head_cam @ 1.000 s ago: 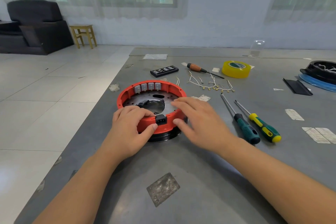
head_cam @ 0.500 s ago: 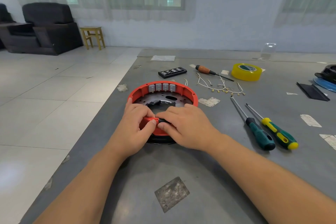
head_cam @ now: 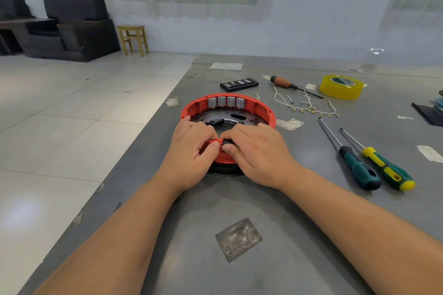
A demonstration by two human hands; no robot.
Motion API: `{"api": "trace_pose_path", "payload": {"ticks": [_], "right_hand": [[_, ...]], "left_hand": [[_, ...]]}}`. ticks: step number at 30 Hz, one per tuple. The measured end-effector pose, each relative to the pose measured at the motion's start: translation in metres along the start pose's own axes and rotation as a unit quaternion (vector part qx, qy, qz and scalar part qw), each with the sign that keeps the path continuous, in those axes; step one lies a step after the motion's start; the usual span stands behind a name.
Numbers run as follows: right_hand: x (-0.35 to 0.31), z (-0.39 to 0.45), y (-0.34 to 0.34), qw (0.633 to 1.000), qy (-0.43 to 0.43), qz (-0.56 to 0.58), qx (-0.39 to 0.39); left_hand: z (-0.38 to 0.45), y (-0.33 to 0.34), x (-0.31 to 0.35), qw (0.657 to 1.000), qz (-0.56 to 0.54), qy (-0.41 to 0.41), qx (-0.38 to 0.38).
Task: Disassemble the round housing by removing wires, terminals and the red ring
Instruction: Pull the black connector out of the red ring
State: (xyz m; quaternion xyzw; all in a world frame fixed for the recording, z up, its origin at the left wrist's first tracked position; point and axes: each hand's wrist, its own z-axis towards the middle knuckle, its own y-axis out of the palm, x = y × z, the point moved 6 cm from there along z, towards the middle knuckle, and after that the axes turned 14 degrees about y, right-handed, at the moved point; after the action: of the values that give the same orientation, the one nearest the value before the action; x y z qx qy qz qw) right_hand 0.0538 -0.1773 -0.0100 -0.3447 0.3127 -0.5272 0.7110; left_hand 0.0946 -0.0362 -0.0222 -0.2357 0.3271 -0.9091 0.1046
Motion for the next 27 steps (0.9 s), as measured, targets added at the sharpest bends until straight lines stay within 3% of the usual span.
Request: {"api": "trace_pose_path", "payload": {"ticks": [20,27], "right_hand": [[0.0,-0.006,0.003,0.997,-0.001,0.024,0.079],[0.014,-0.006,0.002,0.998,0.009,0.057,0.03]], "left_hand": [[-0.002,0.001,-0.004,1.0,0.012,-0.007,-0.015],[-0.005,-0.001,-0.005,1.0,0.016,-0.003,-0.012]]}}
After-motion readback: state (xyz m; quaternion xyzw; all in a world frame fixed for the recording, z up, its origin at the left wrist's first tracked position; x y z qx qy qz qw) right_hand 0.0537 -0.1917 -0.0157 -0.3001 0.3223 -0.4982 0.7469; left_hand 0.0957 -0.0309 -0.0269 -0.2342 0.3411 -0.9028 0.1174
